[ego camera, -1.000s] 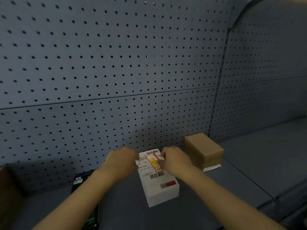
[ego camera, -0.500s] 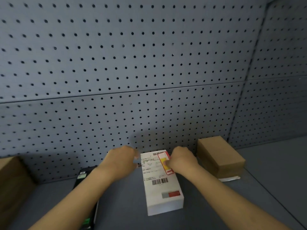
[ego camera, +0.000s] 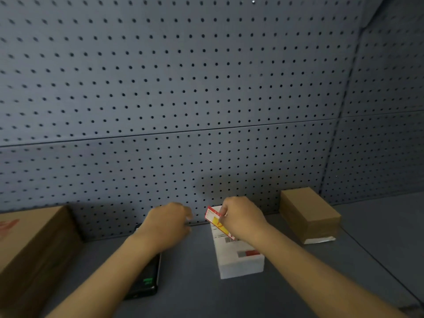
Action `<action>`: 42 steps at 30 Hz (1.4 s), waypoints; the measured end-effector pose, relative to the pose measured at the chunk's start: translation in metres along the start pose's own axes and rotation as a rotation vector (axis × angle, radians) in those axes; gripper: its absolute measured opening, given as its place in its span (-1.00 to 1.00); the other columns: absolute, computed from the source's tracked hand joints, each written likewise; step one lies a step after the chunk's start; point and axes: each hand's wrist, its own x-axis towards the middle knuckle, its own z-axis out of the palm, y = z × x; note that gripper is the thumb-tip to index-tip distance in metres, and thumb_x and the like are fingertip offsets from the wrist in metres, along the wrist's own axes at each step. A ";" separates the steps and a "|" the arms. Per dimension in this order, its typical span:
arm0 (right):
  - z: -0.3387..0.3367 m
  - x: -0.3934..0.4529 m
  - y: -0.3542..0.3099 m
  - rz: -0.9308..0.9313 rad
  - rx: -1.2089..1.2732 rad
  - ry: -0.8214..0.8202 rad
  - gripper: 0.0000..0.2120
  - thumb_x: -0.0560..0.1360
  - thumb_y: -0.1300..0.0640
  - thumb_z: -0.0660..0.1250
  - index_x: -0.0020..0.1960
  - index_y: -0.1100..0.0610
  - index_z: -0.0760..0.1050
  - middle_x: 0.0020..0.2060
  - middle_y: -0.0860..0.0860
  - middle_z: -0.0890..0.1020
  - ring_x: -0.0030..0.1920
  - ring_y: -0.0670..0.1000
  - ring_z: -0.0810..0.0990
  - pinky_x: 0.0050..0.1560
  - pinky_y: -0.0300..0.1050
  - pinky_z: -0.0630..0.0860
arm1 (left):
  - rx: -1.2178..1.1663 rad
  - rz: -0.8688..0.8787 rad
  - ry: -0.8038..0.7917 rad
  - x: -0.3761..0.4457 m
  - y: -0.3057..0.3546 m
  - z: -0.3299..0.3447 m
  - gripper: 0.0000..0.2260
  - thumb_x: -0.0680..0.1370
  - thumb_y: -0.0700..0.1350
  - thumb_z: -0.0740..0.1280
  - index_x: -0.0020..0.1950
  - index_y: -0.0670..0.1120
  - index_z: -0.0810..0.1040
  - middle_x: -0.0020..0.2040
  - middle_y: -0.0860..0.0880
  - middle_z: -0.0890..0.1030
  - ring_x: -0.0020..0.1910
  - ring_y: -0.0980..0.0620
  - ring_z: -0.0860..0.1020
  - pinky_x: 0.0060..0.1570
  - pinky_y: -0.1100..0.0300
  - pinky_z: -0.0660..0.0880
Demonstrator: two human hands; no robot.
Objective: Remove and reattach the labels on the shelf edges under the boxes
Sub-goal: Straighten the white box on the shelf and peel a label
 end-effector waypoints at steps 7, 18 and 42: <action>0.033 -0.053 -0.051 -0.060 0.092 -0.068 -0.89 0.47 0.15 0.36 -0.07 0.11 0.65 -0.08 0.09 0.70 -0.08 0.07 0.65 -0.12 -0.05 0.60 | -0.030 0.023 0.024 -0.072 -0.043 0.002 -0.72 0.54 0.01 0.28 0.25 0.08 0.51 0.22 0.06 0.57 0.15 0.01 0.56 0.12 0.11 0.49; 0.073 -0.134 -0.117 -0.115 0.126 -0.106 -0.94 0.48 0.15 0.38 -0.06 0.09 0.58 -0.03 0.05 0.67 -0.07 0.02 0.63 0.00 0.03 0.61 | -0.023 0.003 -0.040 -0.175 -0.097 0.014 -0.72 0.54 -0.08 0.20 0.22 0.08 0.53 0.16 0.00 0.60 0.09 -0.04 0.60 0.02 0.09 0.52; 0.122 -0.167 -0.119 -0.191 0.249 -0.113 -0.93 0.42 0.25 0.43 -0.14 0.11 0.59 -0.31 -0.03 0.62 -0.35 -0.16 0.56 -0.32 -0.28 0.51 | -0.162 0.001 -0.125 -0.247 -0.072 0.067 -0.67 0.55 -0.16 0.25 0.31 0.05 0.47 0.27 -0.04 0.54 0.18 -0.10 0.56 0.14 0.04 0.51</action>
